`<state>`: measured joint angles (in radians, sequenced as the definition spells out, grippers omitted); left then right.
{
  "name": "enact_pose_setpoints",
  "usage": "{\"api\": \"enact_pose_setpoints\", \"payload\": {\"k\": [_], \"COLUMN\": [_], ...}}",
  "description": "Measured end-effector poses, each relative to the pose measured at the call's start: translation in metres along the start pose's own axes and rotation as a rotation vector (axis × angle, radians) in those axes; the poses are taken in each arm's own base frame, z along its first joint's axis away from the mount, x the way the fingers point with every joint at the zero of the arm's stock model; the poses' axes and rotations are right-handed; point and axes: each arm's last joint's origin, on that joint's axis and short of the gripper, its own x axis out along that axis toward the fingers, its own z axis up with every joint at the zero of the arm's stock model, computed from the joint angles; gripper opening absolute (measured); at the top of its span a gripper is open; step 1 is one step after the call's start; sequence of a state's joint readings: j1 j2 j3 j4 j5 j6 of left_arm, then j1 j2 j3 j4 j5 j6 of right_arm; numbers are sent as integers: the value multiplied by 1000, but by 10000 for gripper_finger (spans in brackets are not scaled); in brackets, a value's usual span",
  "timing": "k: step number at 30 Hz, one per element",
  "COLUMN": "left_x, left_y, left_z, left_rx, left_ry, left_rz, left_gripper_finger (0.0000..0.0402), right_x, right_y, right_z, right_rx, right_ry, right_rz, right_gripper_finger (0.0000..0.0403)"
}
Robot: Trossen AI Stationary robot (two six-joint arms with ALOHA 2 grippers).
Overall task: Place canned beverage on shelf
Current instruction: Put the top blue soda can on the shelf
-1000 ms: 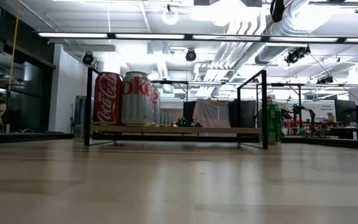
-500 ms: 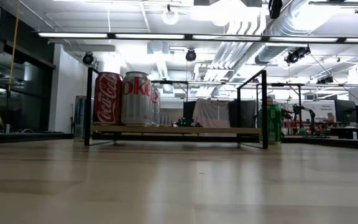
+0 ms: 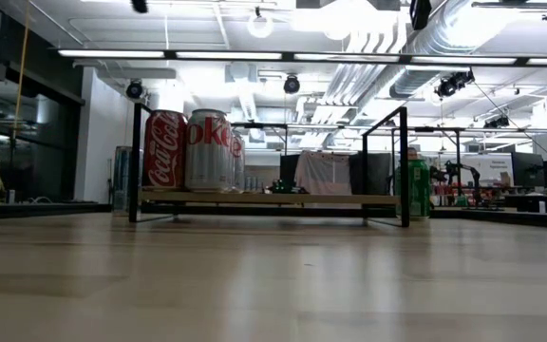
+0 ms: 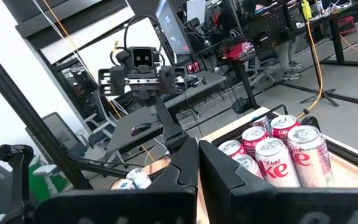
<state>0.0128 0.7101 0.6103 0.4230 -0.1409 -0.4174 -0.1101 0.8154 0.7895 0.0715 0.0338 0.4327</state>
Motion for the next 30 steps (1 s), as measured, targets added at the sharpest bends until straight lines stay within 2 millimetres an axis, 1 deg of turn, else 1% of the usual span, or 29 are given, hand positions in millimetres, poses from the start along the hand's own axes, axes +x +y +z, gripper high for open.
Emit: {"api": "enact_pose_setpoints", "payload": {"k": [2,4,7,9,12,15,17,20,22,26,30], "left_x": [-6,-9,-10,-10,-15,-21,-24,-25,-21,-12,-4], "left_y": [2,5,11,18,34,52,64,84,96,118,137], "left_z": [5,13,29,38,46,47,46,38,32,25,19], "left_rx": [2,36,102,104,54,-31,-79,-112,-121,-126,-121], "left_ry": [-55,-88,-38,39,196,376,465,573,609,637,648], "left_rz": [112,260,534,707,971,1193,1313,1440,1498,1571,1626], "left_gripper_finger": [296,296,296,296,296,296,296,296,296,296,296], "right_x": [1,1,2,3,6,10,13,18,21,24,24], "right_y": [0,0,-1,-1,-2,-3,-4,-6,-7,-7,-7], "right_z": [0,-1,-1,-2,-4,-7,-10,-14,-16,-18,-18], "right_rx": [10,12,12,12,11,11,11,10,12,57,62], "right_ry": [1,5,6,13,22,38,51,73,83,93,92], "right_rz": [-1,-2,-3,-6,-10,-18,-24,-34,-39,-46,-47], "right_gripper_finger": [0,0,0,0,0,0,0,0,0,0,0]}}
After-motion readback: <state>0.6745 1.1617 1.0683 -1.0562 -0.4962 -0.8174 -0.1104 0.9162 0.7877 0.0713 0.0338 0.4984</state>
